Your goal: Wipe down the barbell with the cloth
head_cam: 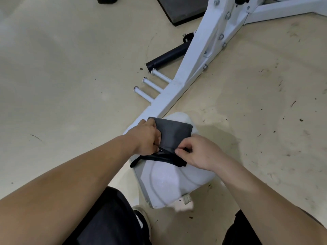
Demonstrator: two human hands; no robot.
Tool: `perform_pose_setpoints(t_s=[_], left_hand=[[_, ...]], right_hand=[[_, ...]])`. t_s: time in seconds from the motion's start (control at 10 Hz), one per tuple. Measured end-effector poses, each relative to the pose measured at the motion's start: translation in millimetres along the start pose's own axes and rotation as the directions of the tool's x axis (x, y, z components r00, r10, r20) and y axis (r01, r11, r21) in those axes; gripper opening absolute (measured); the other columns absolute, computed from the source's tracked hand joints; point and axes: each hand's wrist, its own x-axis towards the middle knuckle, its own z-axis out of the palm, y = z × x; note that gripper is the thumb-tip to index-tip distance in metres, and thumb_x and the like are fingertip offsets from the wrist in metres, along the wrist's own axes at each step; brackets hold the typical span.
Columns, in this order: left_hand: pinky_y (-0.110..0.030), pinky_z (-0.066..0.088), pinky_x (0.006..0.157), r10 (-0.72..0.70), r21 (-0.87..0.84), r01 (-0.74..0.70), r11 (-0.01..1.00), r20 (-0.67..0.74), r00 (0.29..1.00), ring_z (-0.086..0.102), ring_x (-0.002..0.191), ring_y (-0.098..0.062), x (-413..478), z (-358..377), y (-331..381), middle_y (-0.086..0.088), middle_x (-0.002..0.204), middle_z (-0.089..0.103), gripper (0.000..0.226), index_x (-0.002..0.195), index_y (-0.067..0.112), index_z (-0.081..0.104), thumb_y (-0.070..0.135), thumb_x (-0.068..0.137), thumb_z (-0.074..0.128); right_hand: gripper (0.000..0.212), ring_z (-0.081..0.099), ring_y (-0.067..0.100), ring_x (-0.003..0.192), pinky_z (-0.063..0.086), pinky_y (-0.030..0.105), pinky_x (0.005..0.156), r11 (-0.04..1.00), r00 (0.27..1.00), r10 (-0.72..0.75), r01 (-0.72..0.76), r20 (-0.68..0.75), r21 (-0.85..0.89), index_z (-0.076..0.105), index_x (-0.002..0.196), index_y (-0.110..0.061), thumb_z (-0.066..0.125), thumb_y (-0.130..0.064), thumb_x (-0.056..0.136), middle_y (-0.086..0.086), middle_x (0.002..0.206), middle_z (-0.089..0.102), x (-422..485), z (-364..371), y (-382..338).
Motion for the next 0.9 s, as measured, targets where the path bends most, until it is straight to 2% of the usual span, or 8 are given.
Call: perform_pose_setpoints(t_s=[0.1,0.2,0.3,0.4,0.5,0.6,0.8,0.9], left_hand=[[-0.031,0.051,0.094,-0.060,-0.133,0.055,0.990,-0.031,0.998,0.052,0.110,-0.022,-2.4,3.6,7.8,0.003,0.116,0.051,0.013,0.084,0.033,0.067,0.027,0.076,0.076],[-0.025,0.055,0.075,-0.141,-0.385,0.145,0.912,0.041,0.989,0.066,0.093,-0.019,-6.9,5.2,15.8,0.003,0.102,0.067,0.020,0.084,0.024,0.071,0.019,0.071,0.085],[-0.024,0.055,0.071,-0.124,-0.479,0.176,0.860,0.139,0.983,0.067,0.084,-0.016,-12.8,3.2,16.3,0.002,0.097,0.070,0.025,0.096,0.016,0.073,0.015,0.075,0.087],[-0.027,0.060,0.079,-0.124,-0.487,0.202,0.850,0.187,0.974,0.070,0.089,-0.017,-20.3,-5.8,14.8,0.001,0.096,0.073,0.019,0.102,0.012,0.076,0.013,0.083,0.080],[-0.034,0.061,0.088,-0.148,-0.278,0.167,0.946,0.085,0.985,0.069,0.097,-0.021,-18.8,-20.7,17.2,-0.002,0.101,0.074,0.016,0.097,0.013,0.078,0.022,0.089,0.069],[-0.035,0.059,0.083,-0.153,-0.225,0.109,0.968,-0.184,0.971,0.066,0.093,-0.022,-18.2,-40.2,36.5,0.000,0.097,0.072,0.022,0.097,0.016,0.075,0.031,0.095,0.059],[-0.032,0.051,0.076,-0.094,-0.306,-0.117,0.945,-0.596,0.797,0.061,0.087,-0.018,-19.6,-29.7,52.7,0.006,0.102,0.068,0.025,0.118,0.023,0.069,0.032,0.097,0.060],[-0.033,0.053,0.083,-0.074,-0.291,-0.105,0.951,-0.544,0.836,0.065,0.098,-0.020,-10.9,-29.5,53.4,0.005,0.111,0.070,0.031,0.125,0.024,0.068,0.035,0.098,0.060]], right_hand=[[0.017,0.063,0.013,0.075,0.052,0.030,0.067,0.986,0.980,0.112,-0.090,-0.164,0.138,0.064,0.086,-0.023,0.070,-0.039,0.088,-0.006,0.082,0.066,-0.1,-4.8,-0.3],[0.024,0.058,0.008,0.080,0.043,0.022,0.066,0.952,0.950,0.216,-0.153,-0.227,0.265,0.059,0.103,-0.021,0.076,-0.027,0.086,-0.008,0.090,0.061,7.8,-5.2,-1.4],[0.024,0.058,0.009,0.084,0.044,0.020,0.070,0.947,0.947,0.211,-0.137,-0.244,0.291,0.061,0.104,-0.022,0.076,-0.018,0.085,-0.010,0.093,0.060,16.5,-0.4,-1.3],[0.018,0.062,0.010,0.088,0.052,0.024,0.084,0.915,0.934,0.240,-0.126,-0.265,0.382,0.068,0.101,-0.022,0.074,-0.014,0.086,-0.007,0.098,0.066,23.2,-2.4,-2.8],[0.015,0.063,0.005,0.086,0.052,0.024,0.085,0.911,0.924,0.241,-0.111,-0.297,0.396,0.071,0.104,-0.022,0.071,-0.020,0.089,-0.011,0.099,0.068,17.4,-10.9,-7.7],[0.007,0.067,0.007,0.083,0.051,0.024,0.078,0.904,0.891,0.228,-0.044,-0.393,0.424,0.074,0.094,-0.023,0.068,-0.025,0.091,-0.013,0.092,0.071,5.8,-34.5,-19.2],[0.014,0.065,0.016,0.070,0.055,0.033,0.072,0.882,0.903,0.158,0.053,-0.399,0.468,0.076,0.085,-0.018,0.071,-0.030,0.090,-0.002,0.076,0.071,-12.3,-99.3,-69.2],[0.017,0.070,0.026,0.075,0.059,0.041,0.074,0.810,0.903,0.073,0.194,-0.422,0.554,0.076,0.084,-0.016,0.071,-0.029,0.093,0.006,0.082,0.076,-28.0,-123.6,-87.4]])
